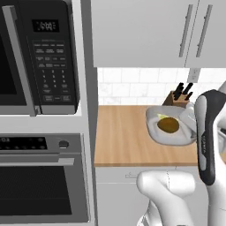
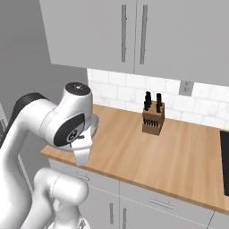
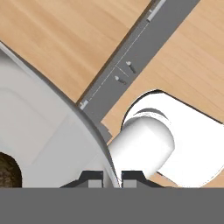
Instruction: Take the meat container that has the steak and place it on the second highest rack of the freezer. Then take the vegetable container that has the avocado and lemon wedge and place it on the highest rack of the freezer.
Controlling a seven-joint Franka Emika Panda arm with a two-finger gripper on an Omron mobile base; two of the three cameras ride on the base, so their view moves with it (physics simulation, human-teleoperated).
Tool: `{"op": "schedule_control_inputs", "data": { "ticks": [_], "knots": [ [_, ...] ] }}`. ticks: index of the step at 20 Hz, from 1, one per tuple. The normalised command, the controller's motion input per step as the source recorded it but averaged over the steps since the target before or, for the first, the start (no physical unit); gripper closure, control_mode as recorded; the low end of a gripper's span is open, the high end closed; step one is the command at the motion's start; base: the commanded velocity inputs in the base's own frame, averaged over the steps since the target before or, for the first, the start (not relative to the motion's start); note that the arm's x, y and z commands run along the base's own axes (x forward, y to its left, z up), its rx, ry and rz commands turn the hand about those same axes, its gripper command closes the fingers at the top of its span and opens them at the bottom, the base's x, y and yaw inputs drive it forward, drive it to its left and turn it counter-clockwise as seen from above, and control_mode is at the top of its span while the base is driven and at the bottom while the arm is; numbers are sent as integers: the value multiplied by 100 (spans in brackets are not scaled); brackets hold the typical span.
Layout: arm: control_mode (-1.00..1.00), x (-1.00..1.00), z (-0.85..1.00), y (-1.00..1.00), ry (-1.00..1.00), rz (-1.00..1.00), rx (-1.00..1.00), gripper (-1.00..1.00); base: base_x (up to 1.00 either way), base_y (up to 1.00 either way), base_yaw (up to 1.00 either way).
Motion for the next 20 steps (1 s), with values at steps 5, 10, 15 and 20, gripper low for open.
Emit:
{"op": "schedule_control_inputs", "data": {
  "ticks": [5, 10, 15, 20],
  "knots": [
    [-100, 0, -5, 1, -3, 4, -1, 100, 0, 0, 0],
    [-100, 0, 0, 0, 1, 0, 0, 100, 0, 0, 0],
    [100, -11, 0, 0, 0, 0, 0, 100, -31, 6, 0],
    [100, 0, 0, 0, 0, 0, 0, 100, -100, 57, 0]
  ]
}}
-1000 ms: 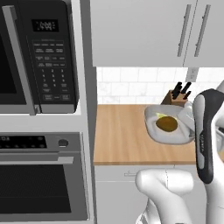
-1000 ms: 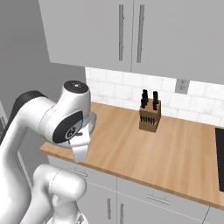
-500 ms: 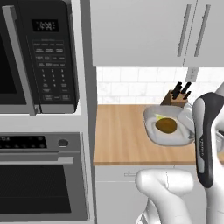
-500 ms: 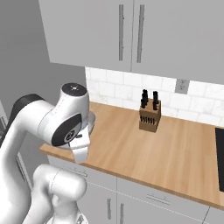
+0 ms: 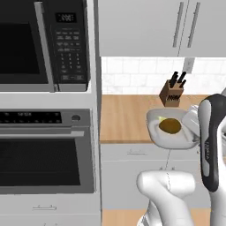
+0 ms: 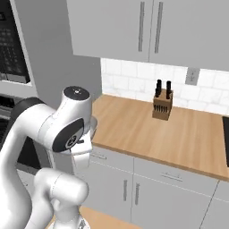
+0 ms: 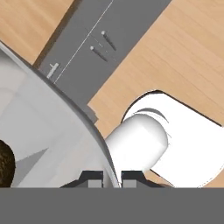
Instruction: Take the meat container that has the steak and place it on the second highest rack of the freezer. Then take the vegetable container that has the avocado and lemon wedge and place it on the highest rack of the freezer.
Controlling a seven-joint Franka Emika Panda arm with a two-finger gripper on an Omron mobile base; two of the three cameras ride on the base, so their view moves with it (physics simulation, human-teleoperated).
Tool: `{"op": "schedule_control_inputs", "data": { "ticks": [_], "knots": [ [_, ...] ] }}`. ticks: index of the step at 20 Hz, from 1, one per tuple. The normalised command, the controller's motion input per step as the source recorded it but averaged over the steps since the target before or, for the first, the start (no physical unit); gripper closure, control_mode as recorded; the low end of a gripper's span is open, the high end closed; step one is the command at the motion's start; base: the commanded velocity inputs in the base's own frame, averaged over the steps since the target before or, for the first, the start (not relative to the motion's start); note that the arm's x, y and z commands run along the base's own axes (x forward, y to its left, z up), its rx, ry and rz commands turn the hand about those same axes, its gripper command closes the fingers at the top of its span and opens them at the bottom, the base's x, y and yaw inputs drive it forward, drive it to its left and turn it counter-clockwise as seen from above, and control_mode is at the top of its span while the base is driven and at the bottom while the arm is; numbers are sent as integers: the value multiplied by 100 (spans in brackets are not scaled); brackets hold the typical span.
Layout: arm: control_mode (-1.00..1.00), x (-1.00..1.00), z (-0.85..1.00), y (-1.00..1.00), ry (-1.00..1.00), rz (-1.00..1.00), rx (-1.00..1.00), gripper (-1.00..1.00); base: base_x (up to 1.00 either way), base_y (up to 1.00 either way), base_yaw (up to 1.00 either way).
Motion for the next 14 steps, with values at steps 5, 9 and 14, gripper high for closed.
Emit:
{"op": "schedule_control_inputs", "data": {
  "ticks": [5, 9, 14],
  "knots": [
    [100, 0, 0, 0, 0, 0, 0, 100, -77, 100, 30],
    [100, 0, 0, 0, 0, 0, 0, 100, -17, 100, 53],
    [100, 0, 0, 0, 0, 0, 0, 100, 16, 100, 40]
  ]
}}
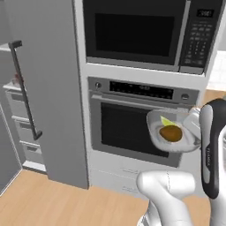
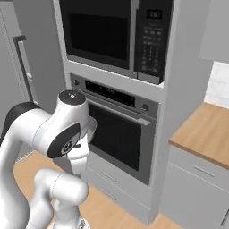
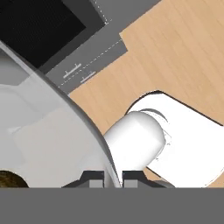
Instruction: Take the meat container that has the steak and place it on the second highest rack of the freezer. Then take the vegetable container that has the avocado and lemon wedge and place it on the highest rack of the freezer.
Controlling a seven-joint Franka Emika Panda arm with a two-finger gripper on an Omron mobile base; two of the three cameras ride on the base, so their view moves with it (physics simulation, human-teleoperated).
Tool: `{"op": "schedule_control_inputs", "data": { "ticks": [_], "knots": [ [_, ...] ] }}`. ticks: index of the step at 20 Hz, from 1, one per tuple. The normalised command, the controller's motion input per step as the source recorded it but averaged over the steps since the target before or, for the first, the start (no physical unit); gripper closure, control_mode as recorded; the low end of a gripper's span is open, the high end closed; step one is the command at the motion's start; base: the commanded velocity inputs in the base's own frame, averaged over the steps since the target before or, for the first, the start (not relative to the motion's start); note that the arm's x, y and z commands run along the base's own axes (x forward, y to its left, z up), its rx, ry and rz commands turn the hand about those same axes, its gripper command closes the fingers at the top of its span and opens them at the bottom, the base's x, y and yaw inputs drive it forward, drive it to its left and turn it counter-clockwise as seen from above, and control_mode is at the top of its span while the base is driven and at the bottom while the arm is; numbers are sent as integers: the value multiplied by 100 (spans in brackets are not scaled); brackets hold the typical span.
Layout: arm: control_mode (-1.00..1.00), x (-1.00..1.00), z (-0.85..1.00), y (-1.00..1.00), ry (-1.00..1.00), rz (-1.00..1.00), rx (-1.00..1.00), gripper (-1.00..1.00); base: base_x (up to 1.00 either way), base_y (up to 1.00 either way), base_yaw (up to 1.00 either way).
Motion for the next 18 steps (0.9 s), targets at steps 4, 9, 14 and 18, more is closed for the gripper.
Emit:
{"op": "schedule_control_inputs", "data": {
  "ticks": [4, 9, 14, 18],
  "knots": [
    [100, 0, 0, 0, 0, 0, 0, 100, 85, 100, 14],
    [100, 0, 0, 0, 0, 0, 0, 100, 79, 100, 2],
    [100, 0, 0, 0, 0, 0, 0, 100, 34, 100, 0],
    [100, 0, 0, 0, 0, 0, 0, 100, 28, 100, 0]
  ]
}}
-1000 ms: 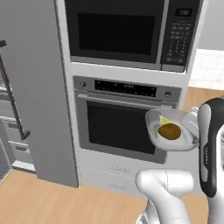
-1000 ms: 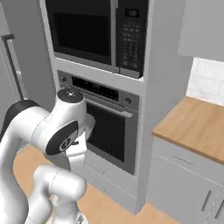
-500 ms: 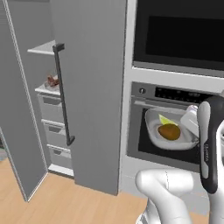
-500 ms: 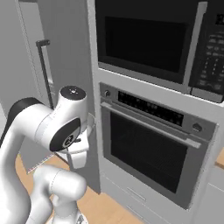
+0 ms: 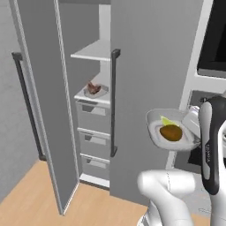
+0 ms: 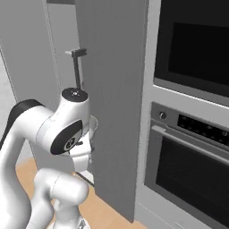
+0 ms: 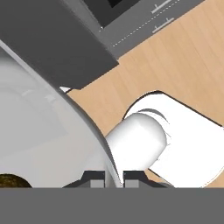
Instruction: Take the meat container that has the steak and place it on the second highest rack of the freezer. Then take the vegetable container that has the avocado and lemon wedge and place it on the highest rack of the freezer.
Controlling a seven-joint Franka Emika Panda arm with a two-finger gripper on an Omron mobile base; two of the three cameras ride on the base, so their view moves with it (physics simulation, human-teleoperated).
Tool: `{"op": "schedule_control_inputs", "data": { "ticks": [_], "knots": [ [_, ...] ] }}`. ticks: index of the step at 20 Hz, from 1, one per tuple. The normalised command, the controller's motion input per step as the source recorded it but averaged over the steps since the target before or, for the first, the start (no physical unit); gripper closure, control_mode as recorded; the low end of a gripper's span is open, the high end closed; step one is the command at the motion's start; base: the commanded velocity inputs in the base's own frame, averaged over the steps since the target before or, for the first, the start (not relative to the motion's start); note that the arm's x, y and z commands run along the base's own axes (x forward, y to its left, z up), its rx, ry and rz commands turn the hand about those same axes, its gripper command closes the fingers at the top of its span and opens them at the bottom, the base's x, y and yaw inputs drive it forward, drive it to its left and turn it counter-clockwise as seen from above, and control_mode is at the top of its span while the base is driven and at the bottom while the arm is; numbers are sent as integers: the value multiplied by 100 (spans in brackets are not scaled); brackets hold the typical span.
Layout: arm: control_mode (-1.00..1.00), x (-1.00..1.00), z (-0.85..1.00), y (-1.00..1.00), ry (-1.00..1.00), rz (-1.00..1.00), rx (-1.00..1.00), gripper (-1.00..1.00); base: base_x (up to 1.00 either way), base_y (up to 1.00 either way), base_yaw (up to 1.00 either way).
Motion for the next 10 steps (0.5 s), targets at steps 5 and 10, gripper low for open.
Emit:
{"op": "schedule_control_inputs", "data": {
  "ticks": [5, 10],
  "knots": [
    [100, 0, 0, 0, 0, 0, 0, 100, 33, 100, -5],
    [100, 0, 0, 0, 0, 0, 0, 100, 22, 94, -16]
  ]
}}
